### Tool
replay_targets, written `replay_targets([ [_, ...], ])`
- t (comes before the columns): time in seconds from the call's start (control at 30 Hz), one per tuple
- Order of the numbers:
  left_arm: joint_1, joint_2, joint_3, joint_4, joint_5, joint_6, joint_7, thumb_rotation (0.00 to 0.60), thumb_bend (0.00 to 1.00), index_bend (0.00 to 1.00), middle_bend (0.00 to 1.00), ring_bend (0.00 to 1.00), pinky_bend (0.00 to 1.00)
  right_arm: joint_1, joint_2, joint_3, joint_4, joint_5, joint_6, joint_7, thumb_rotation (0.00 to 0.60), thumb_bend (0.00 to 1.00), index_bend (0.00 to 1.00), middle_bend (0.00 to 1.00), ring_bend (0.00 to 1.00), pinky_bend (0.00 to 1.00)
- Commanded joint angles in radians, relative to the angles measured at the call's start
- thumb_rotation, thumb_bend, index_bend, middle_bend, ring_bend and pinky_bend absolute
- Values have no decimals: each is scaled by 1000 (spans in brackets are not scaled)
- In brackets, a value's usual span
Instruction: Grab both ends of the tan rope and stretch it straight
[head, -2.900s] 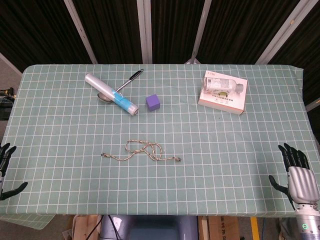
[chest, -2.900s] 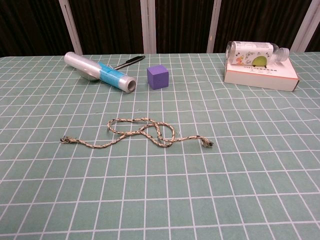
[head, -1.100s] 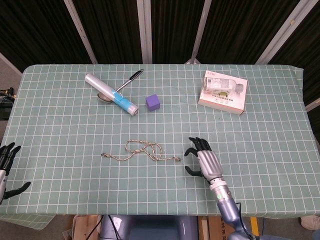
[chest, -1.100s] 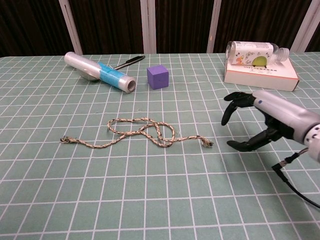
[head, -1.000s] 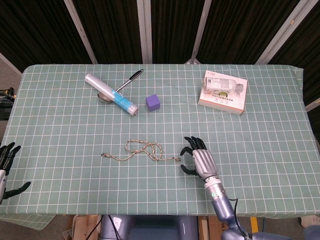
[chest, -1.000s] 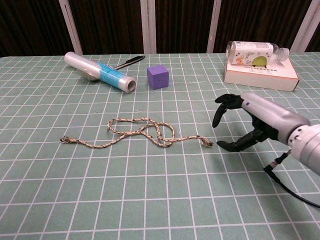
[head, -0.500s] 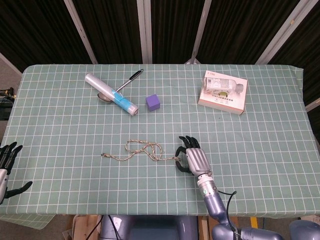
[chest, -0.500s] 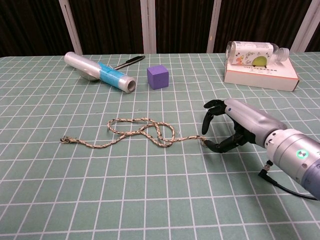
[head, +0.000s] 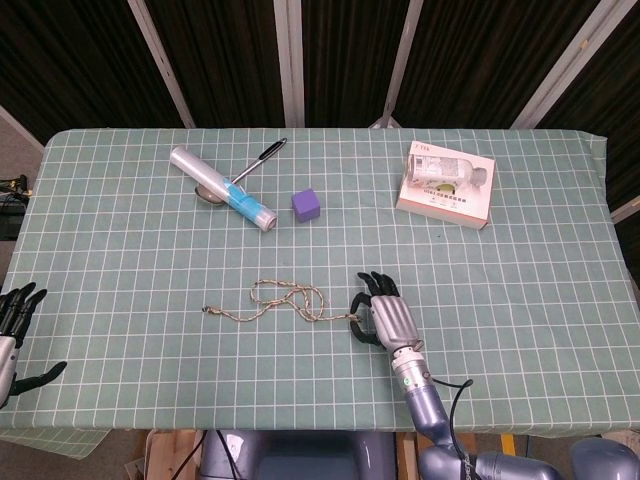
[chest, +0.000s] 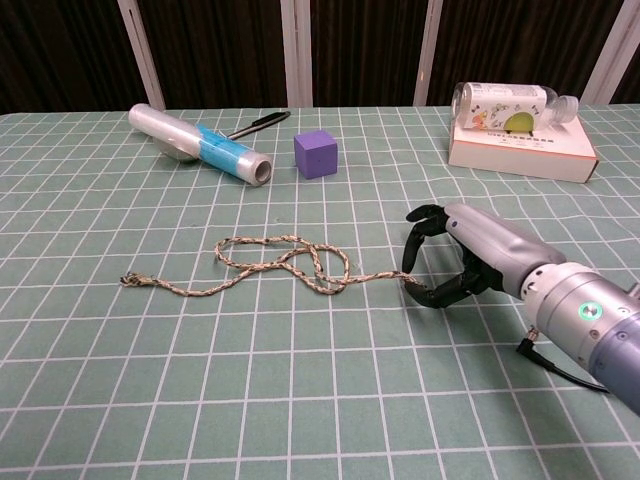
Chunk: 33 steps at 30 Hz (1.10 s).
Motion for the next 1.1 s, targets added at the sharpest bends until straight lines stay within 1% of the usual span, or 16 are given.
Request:
replay_targets([
  [0.03, 0, 0, -1, 0, -1, 0, -1, 600, 29, 0, 0, 0, 0, -1, -4, -1, 5, 4, 0, 5, 600, 403, 539, 142, 0, 0],
  [0.2, -2, 0, -2, 0, -4, -1, -1, 600, 29, 0, 0, 0, 0, 0, -12, -4, 12, 6, 0, 8, 600, 406, 545, 143, 0, 0],
  [0.33, -2, 0, -3, 1, -6, -1, -3, 600, 29, 0, 0, 0, 0, 1, -18, -3, 17, 6, 3, 11, 600, 433, 550, 145, 0, 0],
  [0.73, -5, 0, -3, 1, -7, -4, -4, 600, 30, 0, 0, 0, 0, 3, -25, -4, 17, 11, 8, 7, 600, 438, 578, 150, 0, 0],
  [0.8, -5, 0, -3, 1, -7, -3, -4, 600, 29, 0, 0, 0, 0, 2, -26, -6, 17, 12, 9, 7, 600, 439, 587, 152, 0, 0],
  [0.97, -5, 0, -3, 0, -7, -3, -4, 600, 29, 0, 0, 0, 0, -1, -30, -12, 17, 11, 13, 4, 600, 451, 655, 169, 0, 0],
  [1.1, -5, 0, -1, 1, -5, -2, -3, 600, 30, 0, 0, 0, 0, -5, -25, -15, 9, 8, 19, 3, 600, 474, 671, 172, 0, 0],
])
